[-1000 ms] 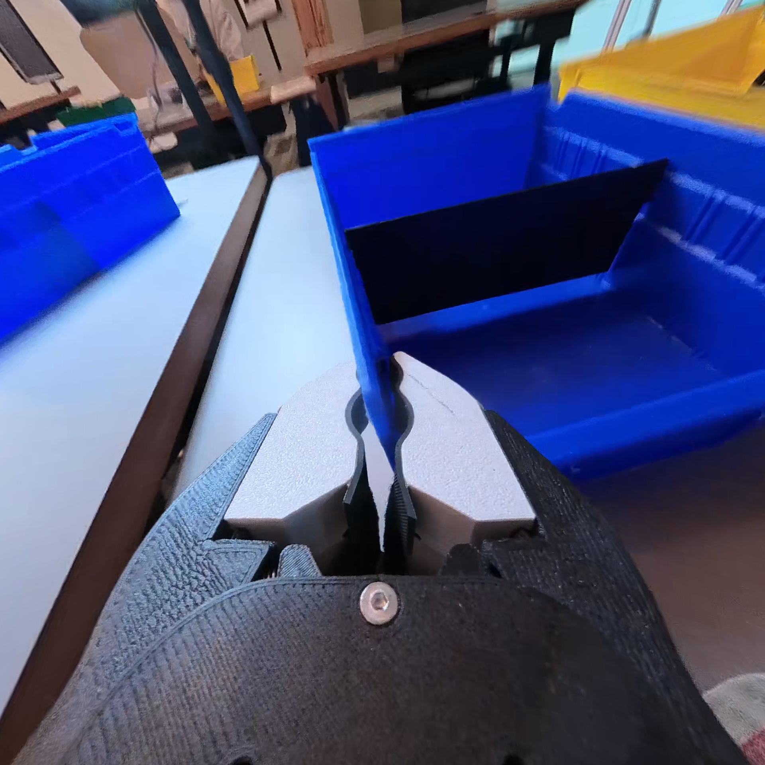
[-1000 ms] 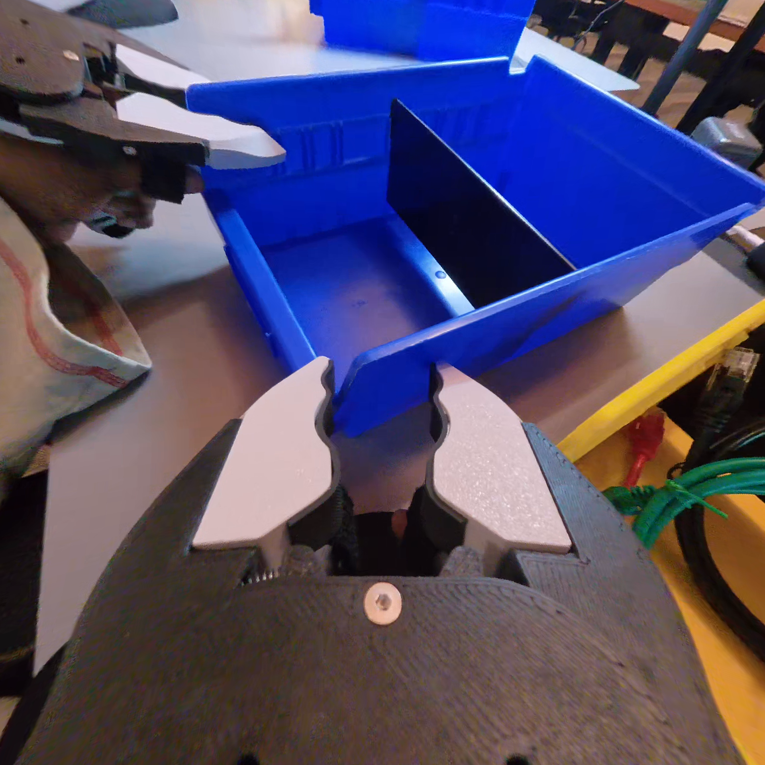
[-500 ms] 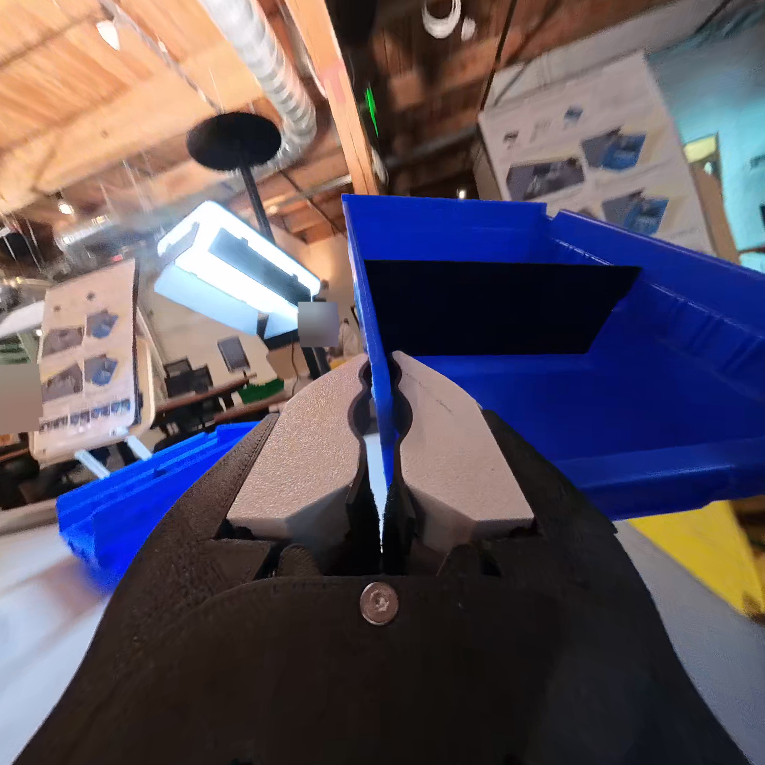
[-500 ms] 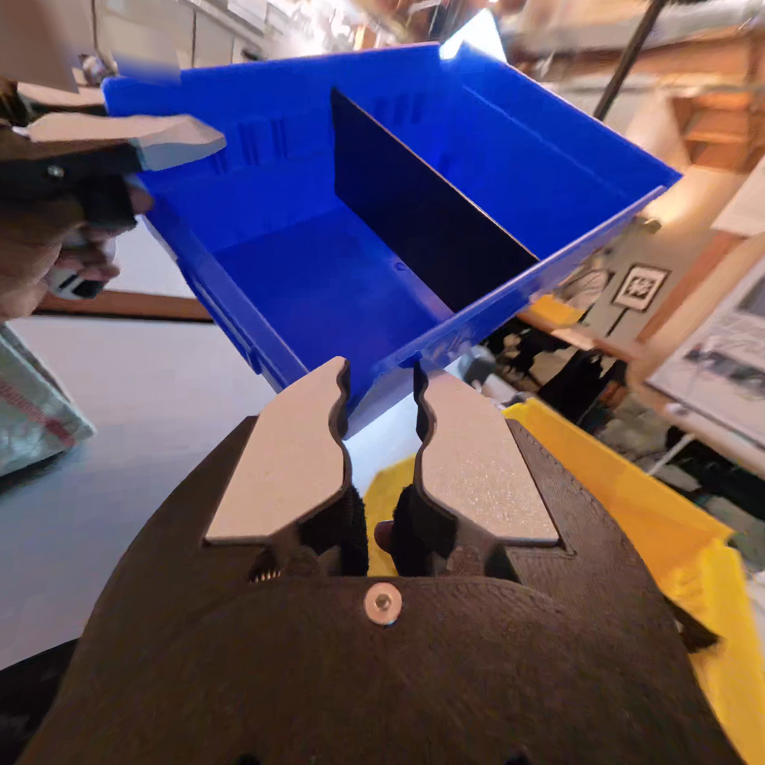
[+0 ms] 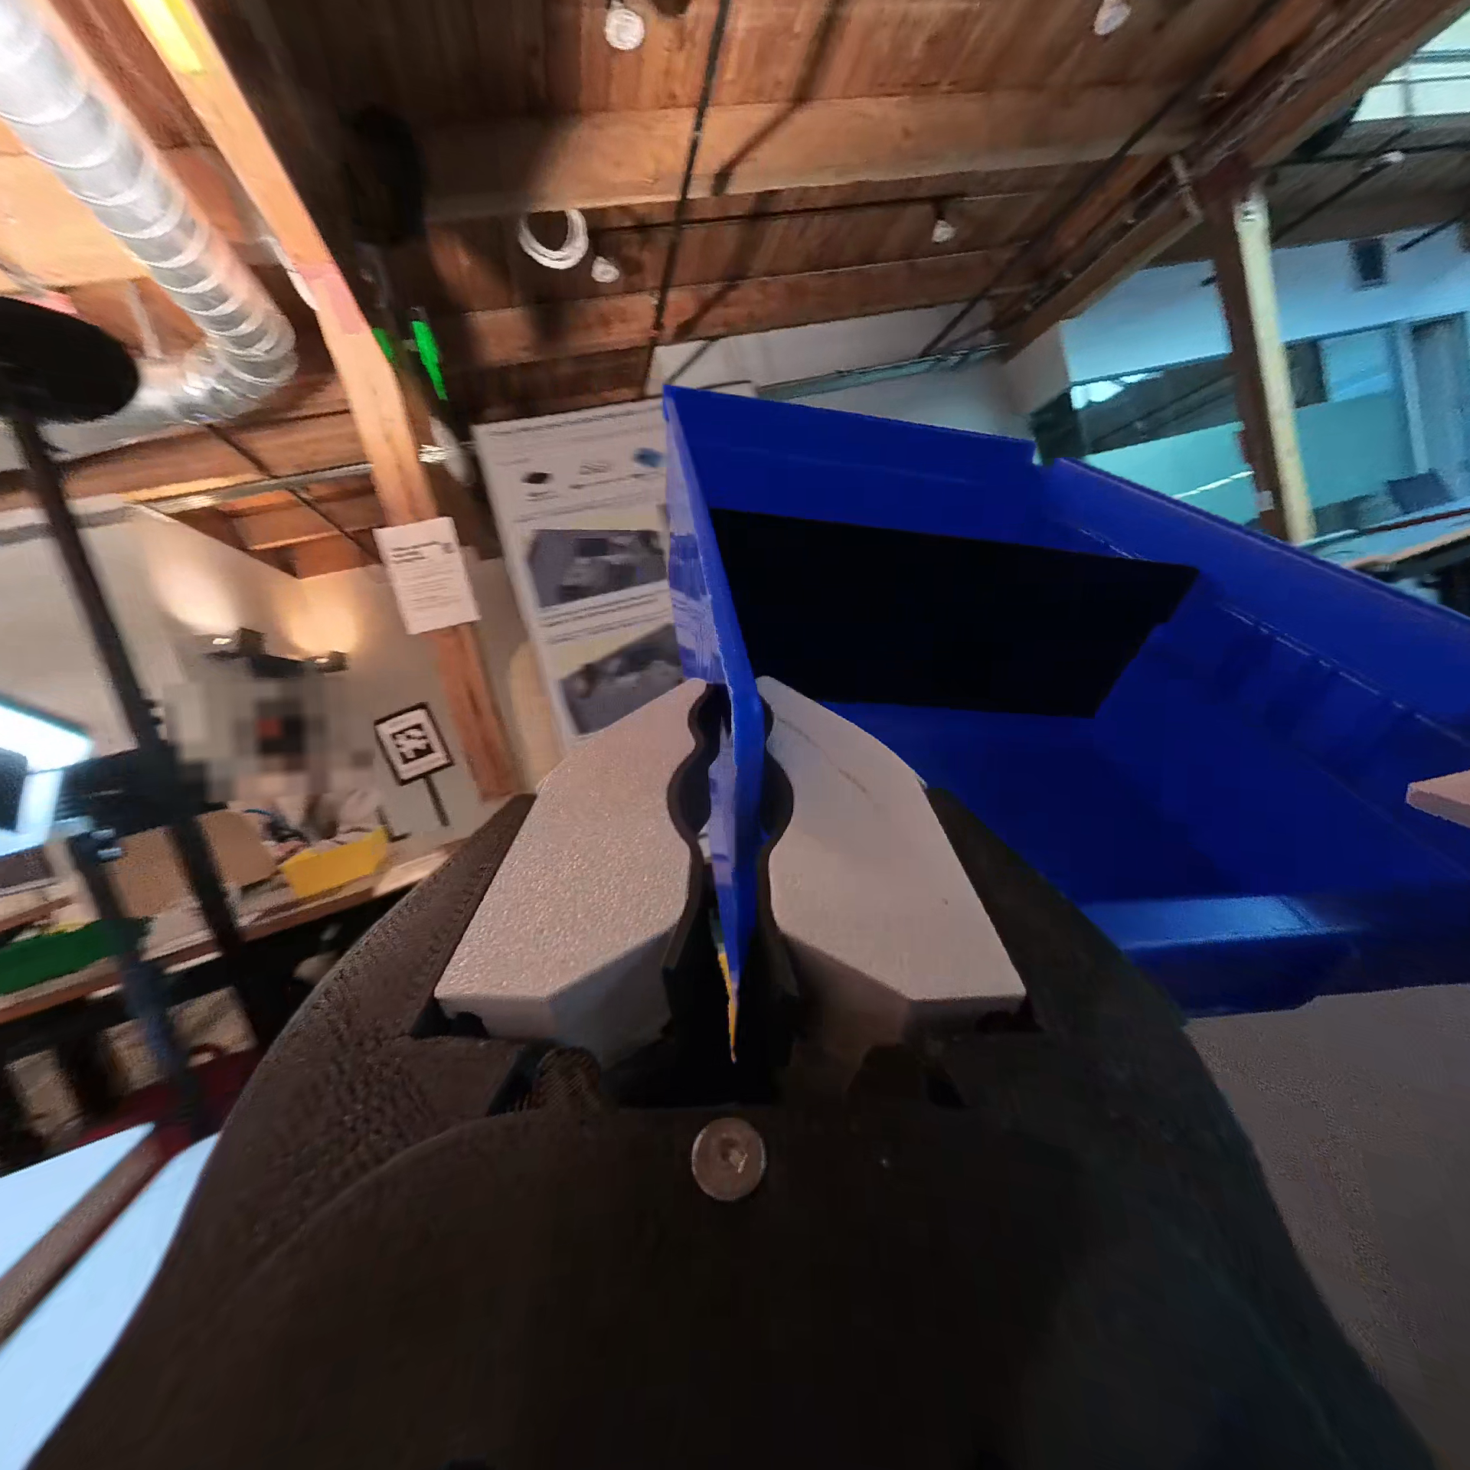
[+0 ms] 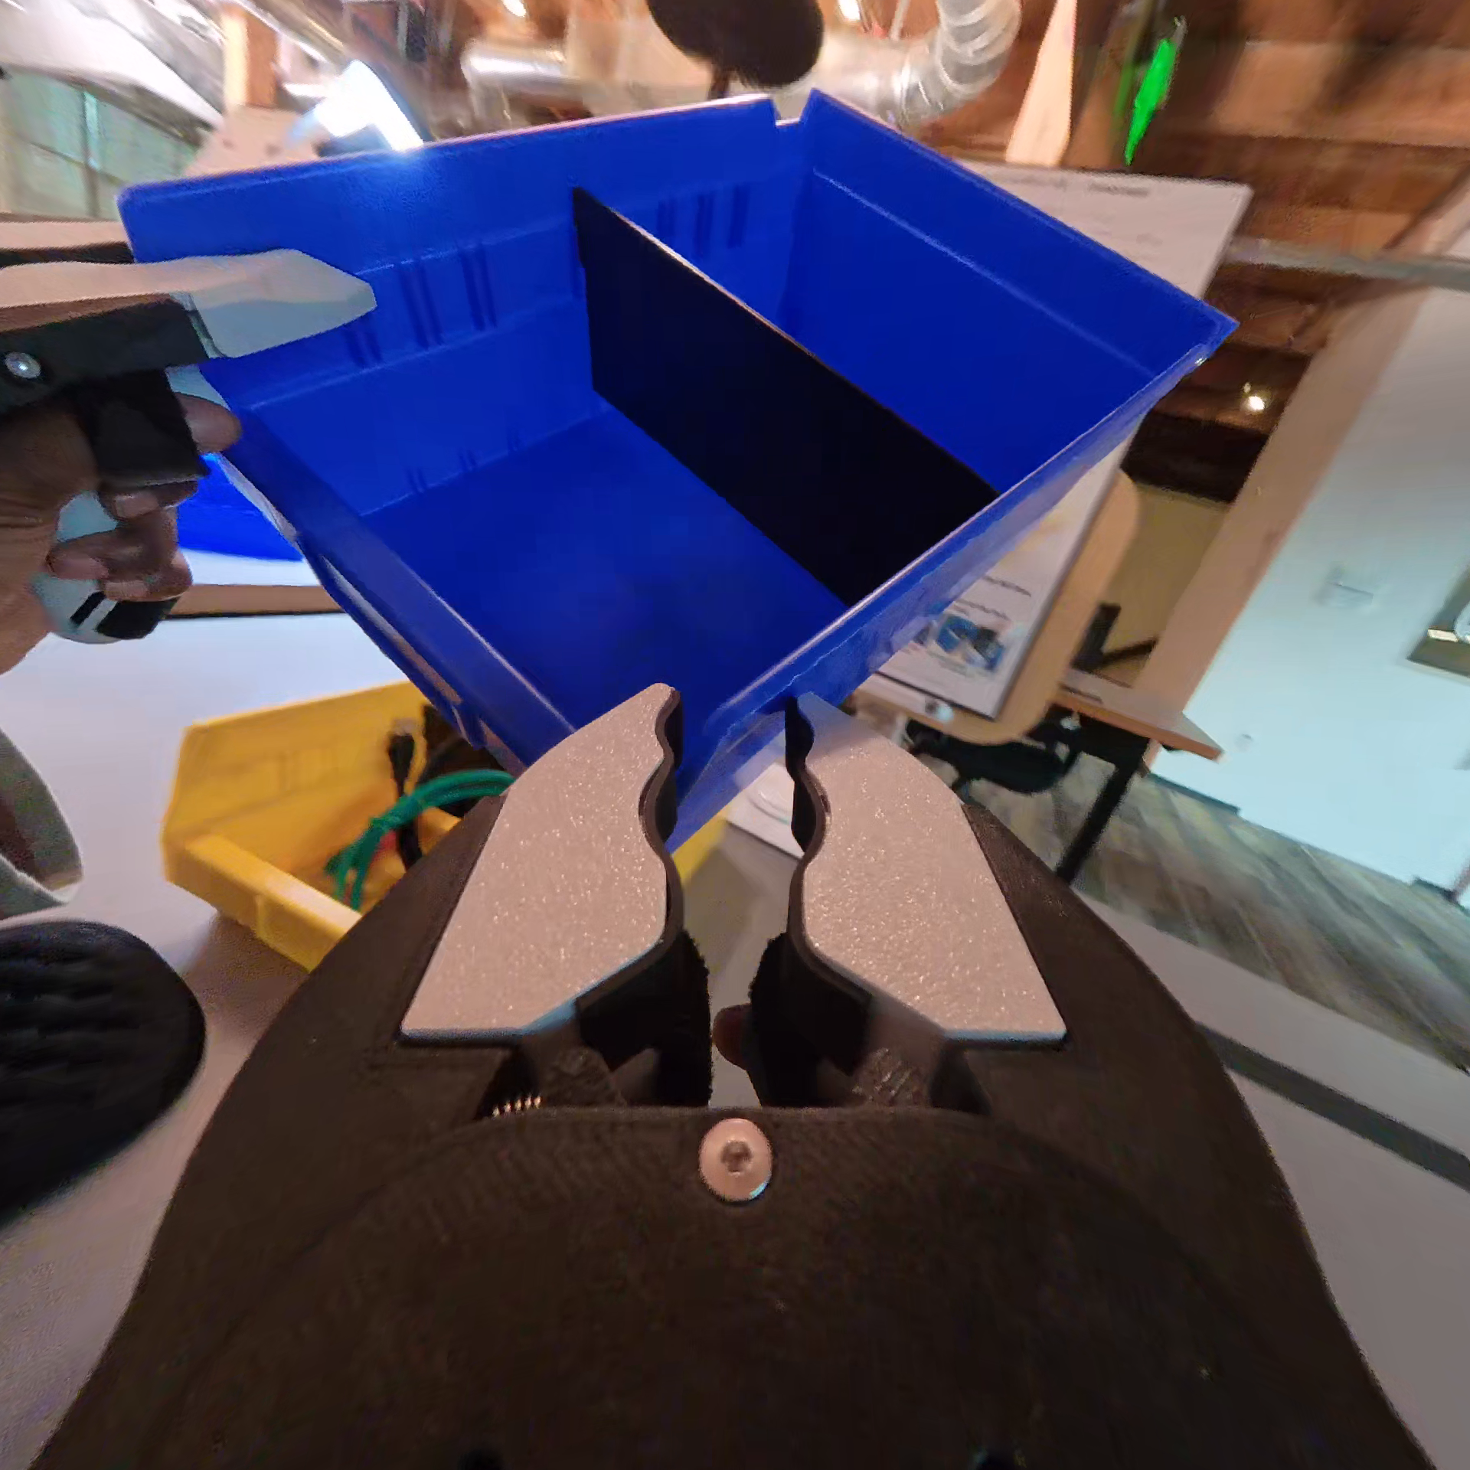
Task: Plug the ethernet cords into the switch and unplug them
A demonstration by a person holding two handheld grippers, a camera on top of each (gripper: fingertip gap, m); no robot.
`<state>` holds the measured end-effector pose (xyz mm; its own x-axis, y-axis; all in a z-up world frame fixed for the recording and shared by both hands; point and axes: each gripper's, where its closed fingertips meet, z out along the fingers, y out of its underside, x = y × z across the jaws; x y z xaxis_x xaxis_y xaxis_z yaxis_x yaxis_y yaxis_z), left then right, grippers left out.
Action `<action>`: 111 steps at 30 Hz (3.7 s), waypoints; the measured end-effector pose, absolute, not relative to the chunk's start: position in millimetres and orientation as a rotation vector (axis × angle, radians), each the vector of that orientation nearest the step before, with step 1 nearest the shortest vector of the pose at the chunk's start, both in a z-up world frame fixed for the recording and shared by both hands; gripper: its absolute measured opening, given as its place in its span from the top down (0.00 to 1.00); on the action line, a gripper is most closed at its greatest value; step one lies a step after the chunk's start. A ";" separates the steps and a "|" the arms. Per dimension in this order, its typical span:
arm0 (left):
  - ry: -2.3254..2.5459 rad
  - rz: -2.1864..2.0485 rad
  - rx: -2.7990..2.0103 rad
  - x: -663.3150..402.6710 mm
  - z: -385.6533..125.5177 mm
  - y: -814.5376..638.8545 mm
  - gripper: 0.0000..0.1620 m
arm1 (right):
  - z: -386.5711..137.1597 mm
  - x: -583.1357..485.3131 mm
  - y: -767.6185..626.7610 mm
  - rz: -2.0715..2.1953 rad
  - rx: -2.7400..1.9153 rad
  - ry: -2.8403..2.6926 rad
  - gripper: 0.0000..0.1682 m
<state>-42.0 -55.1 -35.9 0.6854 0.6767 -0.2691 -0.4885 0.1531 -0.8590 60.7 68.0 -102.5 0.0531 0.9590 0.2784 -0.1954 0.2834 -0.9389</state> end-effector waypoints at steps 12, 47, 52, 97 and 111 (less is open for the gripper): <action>-0.143 0.533 -1.394 7.2 -111.8 123.4 0.94 | -175.7 137.6 223.8 0.946 -1.258 -1.075 0.87; 0.054 0.316 -1.623 79.7 -188.6 159.7 0.59 | -208.6 210.4 331.7 0.613 -1.476 -0.882 0.64; -0.102 0.625 -1.681 15.3 -186.5 83.9 0.68 | -174.8 161.3 262.7 0.789 -1.300 -1.021 0.60; -0.682 0.994 -1.941 -117.1 -257.5 -143.9 0.95 | -267.4 94.4 192.5 0.430 -1.544 -1.408 0.92; -0.427 0.330 -2.013 -133.5 -169.7 -181.3 0.56 | -165.0 73.8 74.7 1.342 -0.896 -1.378 0.66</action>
<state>-133.5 -181.3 -169.7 0.8999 0.4332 -0.0498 0.1570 -0.4283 -0.8899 73.8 74.7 -165.0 -0.2516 0.9567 0.1464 -0.1210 0.1190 -0.9855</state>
